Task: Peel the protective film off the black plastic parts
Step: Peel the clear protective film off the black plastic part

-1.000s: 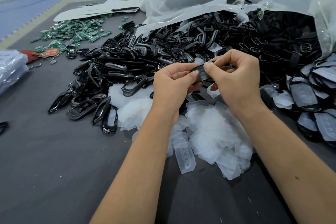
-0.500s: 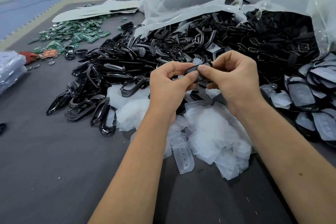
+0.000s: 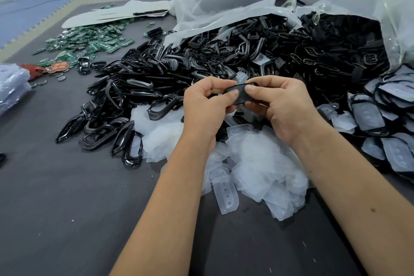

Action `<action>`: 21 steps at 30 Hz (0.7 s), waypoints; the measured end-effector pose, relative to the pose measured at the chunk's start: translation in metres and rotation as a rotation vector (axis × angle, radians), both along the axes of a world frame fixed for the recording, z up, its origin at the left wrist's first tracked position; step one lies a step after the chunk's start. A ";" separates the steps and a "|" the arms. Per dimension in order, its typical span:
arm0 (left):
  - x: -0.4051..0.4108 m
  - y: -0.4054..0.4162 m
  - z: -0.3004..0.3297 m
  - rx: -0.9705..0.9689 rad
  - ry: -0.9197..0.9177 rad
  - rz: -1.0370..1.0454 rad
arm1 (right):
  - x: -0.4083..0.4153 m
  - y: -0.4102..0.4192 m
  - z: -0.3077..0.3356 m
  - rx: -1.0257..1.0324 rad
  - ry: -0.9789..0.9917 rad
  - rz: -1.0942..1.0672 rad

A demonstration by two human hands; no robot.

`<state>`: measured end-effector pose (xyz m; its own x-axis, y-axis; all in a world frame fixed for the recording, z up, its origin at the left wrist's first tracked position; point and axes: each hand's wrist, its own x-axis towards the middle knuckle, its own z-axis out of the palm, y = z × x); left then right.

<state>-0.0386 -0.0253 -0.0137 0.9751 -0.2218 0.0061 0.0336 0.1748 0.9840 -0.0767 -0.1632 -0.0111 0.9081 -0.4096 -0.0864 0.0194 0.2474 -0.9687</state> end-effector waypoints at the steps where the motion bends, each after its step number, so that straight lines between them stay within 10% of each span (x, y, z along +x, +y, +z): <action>1: 0.000 0.000 0.000 -0.001 0.001 0.000 | 0.001 0.001 0.000 -0.026 -0.007 -0.015; 21: 0.007 0.001 -0.010 0.005 0.006 0.031 | 0.003 -0.005 -0.012 -0.311 -0.038 0.016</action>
<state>-0.0315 -0.0240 -0.0235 0.9815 -0.1913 -0.0011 0.0344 0.1708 0.9847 -0.0739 -0.1685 -0.0233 0.9151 -0.3963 0.0748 0.0554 -0.0600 -0.9967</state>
